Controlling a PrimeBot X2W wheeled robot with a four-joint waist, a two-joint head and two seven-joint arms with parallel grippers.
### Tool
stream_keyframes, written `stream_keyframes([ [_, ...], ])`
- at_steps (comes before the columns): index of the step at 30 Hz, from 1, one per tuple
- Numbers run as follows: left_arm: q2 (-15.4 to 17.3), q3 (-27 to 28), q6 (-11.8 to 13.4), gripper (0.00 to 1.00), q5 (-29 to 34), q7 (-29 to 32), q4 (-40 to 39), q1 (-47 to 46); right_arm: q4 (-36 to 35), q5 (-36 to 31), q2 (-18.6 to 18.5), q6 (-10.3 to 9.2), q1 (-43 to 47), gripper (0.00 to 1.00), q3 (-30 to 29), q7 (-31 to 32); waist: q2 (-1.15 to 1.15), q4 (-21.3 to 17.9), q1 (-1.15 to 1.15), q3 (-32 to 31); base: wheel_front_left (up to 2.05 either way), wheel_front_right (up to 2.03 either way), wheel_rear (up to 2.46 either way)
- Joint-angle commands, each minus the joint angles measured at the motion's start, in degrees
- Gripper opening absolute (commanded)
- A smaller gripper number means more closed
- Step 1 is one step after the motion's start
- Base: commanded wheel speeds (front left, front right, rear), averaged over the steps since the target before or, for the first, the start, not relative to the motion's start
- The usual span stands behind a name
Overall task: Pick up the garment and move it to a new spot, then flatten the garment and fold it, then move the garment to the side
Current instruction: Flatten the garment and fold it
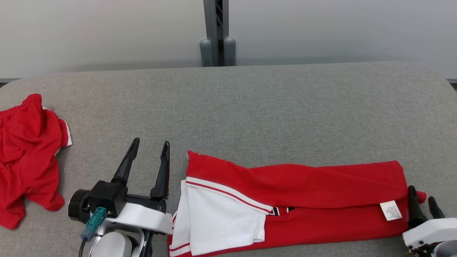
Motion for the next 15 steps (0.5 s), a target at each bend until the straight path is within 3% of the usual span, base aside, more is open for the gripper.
stream_keyframes([
  [1,0.18,-0.08,0.04,1.0,0.04,-0.18,0.12,-0.64,1.15,2.26,-0.06,0.01,-0.75,1.0,0.36,0.74,0.0,0.6,0.0,0.63,0.0,0.0,0.0],
  [8,0.16,0.06,0.02,1.0,0.45,-0.18,-0.1,-1.73,6.44,9.54,-0.74,0.01,-2.56,1.0,3.51,3.49,0.0,2.18,0.0,2.06,0.0,0.0,0.0],
  [15,0.15,0.19,-0.18,1.0,0.79,-0.18,-0.25,-2.0,7.07,13.69,-0.43,0.02,-3.16,1.0,9.43,3.84,0.0,2.78,0.0,2.61,0.0,0.0,0.0],
])
